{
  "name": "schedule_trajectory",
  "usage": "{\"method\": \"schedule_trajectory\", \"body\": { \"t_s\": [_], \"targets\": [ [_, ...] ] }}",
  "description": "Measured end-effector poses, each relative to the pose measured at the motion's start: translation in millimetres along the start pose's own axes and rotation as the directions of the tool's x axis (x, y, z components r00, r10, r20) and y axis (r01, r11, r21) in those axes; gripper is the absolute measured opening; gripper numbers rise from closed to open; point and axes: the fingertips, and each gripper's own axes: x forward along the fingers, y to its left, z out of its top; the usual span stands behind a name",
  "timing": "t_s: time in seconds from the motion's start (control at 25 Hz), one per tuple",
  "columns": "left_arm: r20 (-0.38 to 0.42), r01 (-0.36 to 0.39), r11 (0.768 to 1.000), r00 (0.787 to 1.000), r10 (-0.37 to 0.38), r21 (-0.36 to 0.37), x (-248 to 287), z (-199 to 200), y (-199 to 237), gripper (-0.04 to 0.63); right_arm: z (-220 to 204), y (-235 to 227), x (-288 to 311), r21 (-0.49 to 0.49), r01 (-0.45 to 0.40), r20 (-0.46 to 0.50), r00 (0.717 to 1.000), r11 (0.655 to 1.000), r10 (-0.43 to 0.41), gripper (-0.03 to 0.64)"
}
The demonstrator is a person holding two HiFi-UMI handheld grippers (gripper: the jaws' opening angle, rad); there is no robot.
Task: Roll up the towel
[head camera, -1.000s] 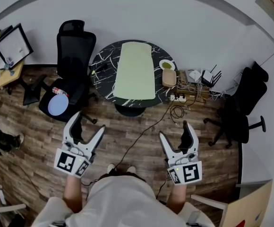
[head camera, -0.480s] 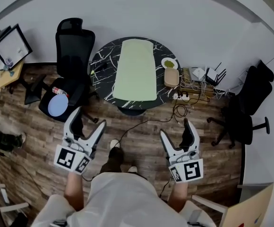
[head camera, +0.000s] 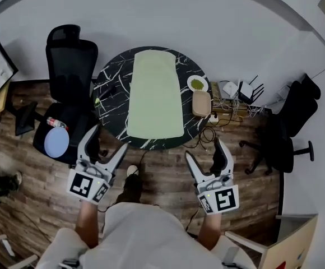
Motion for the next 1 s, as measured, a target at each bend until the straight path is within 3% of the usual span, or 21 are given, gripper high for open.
{"method": "schedule_trajectory", "body": {
  "t_s": [0.2,0.48,0.8,0.92,1.0],
  "targets": [
    [-0.123,0.066,0.996,0.991,-0.058,0.055,44.2,-28.1,38.7,0.345,-12.5,0.2,71.1,0.009,-0.016,-0.046,0.999,1.0,0.016,0.328],
    [-0.245,0.194,0.977,0.955,-0.167,0.089,84.9,-68.1,66.2,0.344,-42.9,4.0,133.2,0.008,-0.062,-0.134,0.989,0.998,0.063,0.327],
    [-0.334,0.237,0.97,0.92,-0.207,0.052,122.5,-101.3,65.5,0.344,-73.4,-32.0,154.2,0.019,-0.046,-0.207,0.977,0.999,0.049,0.327],
    [-0.379,0.224,0.973,0.906,-0.188,0.052,129.3,-117.8,62.3,0.344,-109.7,-40.4,154.0,-0.049,-0.118,-0.325,0.941,0.992,0.096,0.327],
    [-0.423,0.216,0.975,0.89,-0.173,0.055,131.6,-135.8,62.0,0.344,-145.2,-45.6,149.9,-0.103,-0.198,-0.443,0.887,0.975,0.133,0.327]
  ]
}}
